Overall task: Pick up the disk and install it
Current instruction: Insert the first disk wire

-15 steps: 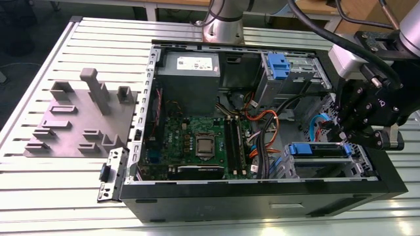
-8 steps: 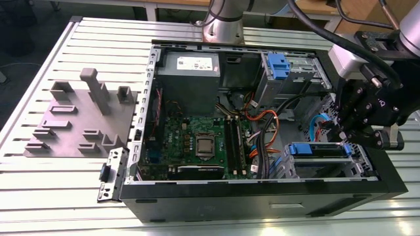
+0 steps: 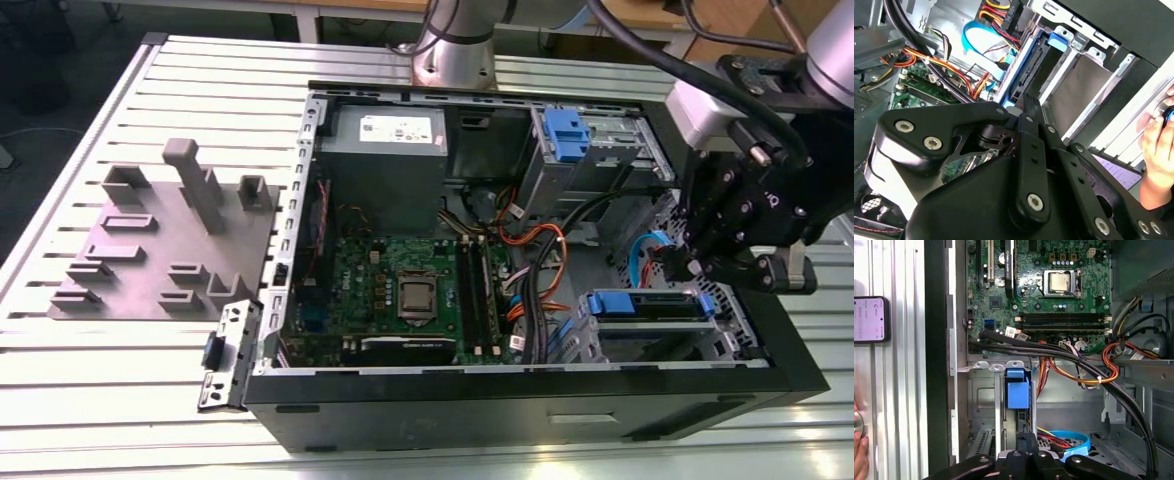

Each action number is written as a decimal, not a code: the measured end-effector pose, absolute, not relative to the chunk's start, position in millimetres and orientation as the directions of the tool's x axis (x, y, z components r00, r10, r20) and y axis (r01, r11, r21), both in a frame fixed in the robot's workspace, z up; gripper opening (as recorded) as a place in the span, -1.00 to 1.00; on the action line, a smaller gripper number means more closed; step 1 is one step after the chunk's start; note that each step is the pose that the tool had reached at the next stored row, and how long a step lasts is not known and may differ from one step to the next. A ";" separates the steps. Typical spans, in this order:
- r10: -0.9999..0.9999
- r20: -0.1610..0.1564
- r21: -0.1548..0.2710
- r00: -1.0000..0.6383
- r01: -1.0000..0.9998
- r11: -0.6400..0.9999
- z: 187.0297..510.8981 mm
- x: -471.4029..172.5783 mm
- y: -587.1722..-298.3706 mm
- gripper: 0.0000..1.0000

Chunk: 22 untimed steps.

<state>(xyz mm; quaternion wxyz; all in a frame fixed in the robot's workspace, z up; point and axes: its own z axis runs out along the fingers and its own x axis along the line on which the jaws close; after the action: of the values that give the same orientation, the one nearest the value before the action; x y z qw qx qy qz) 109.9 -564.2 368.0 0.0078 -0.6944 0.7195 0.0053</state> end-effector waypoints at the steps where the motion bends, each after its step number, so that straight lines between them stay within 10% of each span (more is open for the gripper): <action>1: -0.999 -0.019 -0.003 -0.036 -0.999 0.036 367.9 110.4 -563.6 -0.79; 22: -0.999 -0.016 0.063 -0.037 -0.997 0.036 364.4 153.0 -543.2 -0.79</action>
<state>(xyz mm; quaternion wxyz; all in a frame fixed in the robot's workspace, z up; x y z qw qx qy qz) 153.0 -543.2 364.4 -0.0161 -0.6938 0.7194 0.0283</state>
